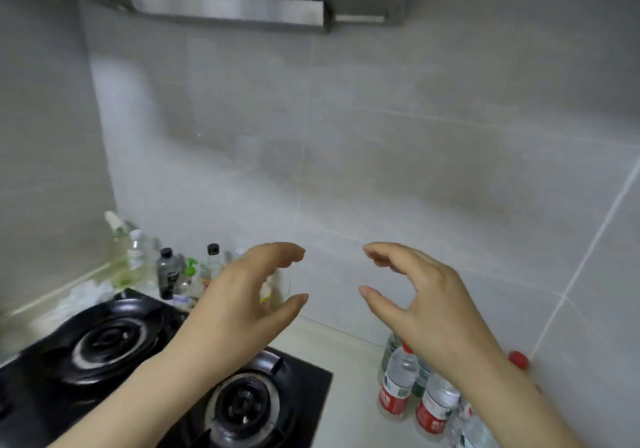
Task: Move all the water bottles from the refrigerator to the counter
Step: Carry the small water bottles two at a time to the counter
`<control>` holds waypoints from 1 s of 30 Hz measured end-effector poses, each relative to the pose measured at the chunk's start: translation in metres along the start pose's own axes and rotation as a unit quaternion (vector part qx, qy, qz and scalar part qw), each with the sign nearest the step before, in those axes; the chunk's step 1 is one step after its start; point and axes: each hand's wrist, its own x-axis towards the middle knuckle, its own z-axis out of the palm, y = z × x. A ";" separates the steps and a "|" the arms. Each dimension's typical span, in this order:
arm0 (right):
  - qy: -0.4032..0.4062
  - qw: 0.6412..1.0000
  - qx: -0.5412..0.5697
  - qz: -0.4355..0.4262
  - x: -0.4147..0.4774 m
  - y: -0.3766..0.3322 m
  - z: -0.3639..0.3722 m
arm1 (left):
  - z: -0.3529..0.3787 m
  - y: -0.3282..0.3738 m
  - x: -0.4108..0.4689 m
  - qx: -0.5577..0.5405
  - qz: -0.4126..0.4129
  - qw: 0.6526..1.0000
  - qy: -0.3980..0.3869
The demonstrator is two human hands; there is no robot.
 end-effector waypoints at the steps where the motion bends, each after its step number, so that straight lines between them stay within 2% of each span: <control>1: -0.009 1.000 0.008 -0.020 0.004 -0.002 0.001 | -0.007 0.001 -0.005 0.018 -0.008 1.000 0.013; 8: -0.069 0.984 0.026 -0.163 0.028 -0.028 0.021 | -0.055 0.014 -0.054 0.178 -0.098 0.976 0.076; 16: -0.098 0.948 0.078 -0.293 0.027 -0.113 0.050 | -0.130 0.042 -0.136 0.299 -0.179 0.926 0.146; 24: -0.085 0.887 0.175 -0.418 -0.010 -0.246 0.087 | -0.215 0.075 -0.239 0.379 -0.252 0.859 0.233; 30: -0.088 0.828 0.235 -0.502 -0.061 -0.354 0.110 | -0.281 0.115 -0.327 0.440 -0.315 0.788 0.293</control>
